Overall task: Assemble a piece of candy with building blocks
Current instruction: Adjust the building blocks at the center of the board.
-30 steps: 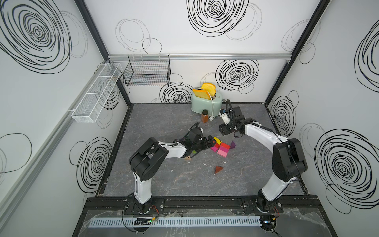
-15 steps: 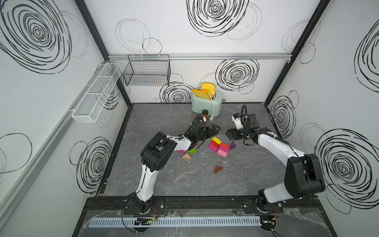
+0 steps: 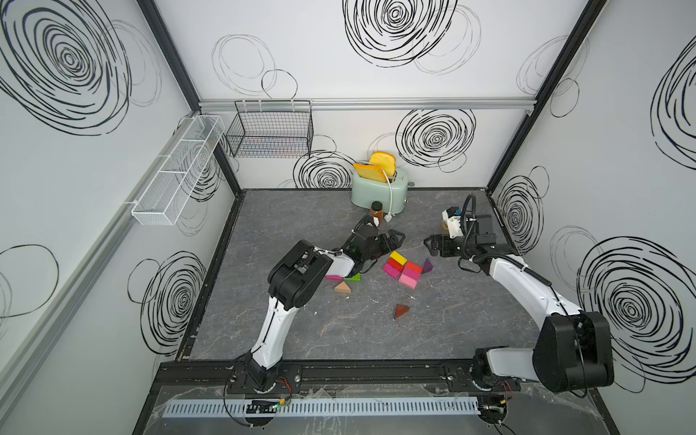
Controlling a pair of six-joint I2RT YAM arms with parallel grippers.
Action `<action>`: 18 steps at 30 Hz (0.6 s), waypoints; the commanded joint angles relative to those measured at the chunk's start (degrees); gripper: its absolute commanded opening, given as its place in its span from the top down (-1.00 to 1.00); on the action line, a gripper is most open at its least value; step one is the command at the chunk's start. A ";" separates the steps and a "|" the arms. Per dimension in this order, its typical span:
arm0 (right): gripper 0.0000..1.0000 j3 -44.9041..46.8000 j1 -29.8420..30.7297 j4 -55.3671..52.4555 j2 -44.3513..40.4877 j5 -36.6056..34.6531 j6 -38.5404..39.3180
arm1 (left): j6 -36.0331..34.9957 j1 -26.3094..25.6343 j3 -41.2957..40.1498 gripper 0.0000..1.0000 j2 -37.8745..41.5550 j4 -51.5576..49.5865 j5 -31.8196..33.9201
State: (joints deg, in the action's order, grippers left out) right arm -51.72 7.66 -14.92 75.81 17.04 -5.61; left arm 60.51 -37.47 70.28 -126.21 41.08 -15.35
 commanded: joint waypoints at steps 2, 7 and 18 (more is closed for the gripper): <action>-0.77 0.13 -0.45 0.67 -0.70 1.59 -0.14 | 2.09 -0.84 -0.84 -0.98 -1.75 5.86 0.19; -0.77 0.09 -0.63 0.79 -1.04 1.77 -0.11 | 2.74 -1.35 -1.32 -0.99 -2.19 6.16 0.50; -0.77 0.47 -1.16 1.37 -1.49 2.09 -0.03 | 4.16 -2.09 -4.13 -0.98 -1.91 8.26 1.29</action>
State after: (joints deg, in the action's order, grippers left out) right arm -51.64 6.85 -14.57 75.79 18.11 -5.61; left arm 63.11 -39.11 67.66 -127.85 45.71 -14.92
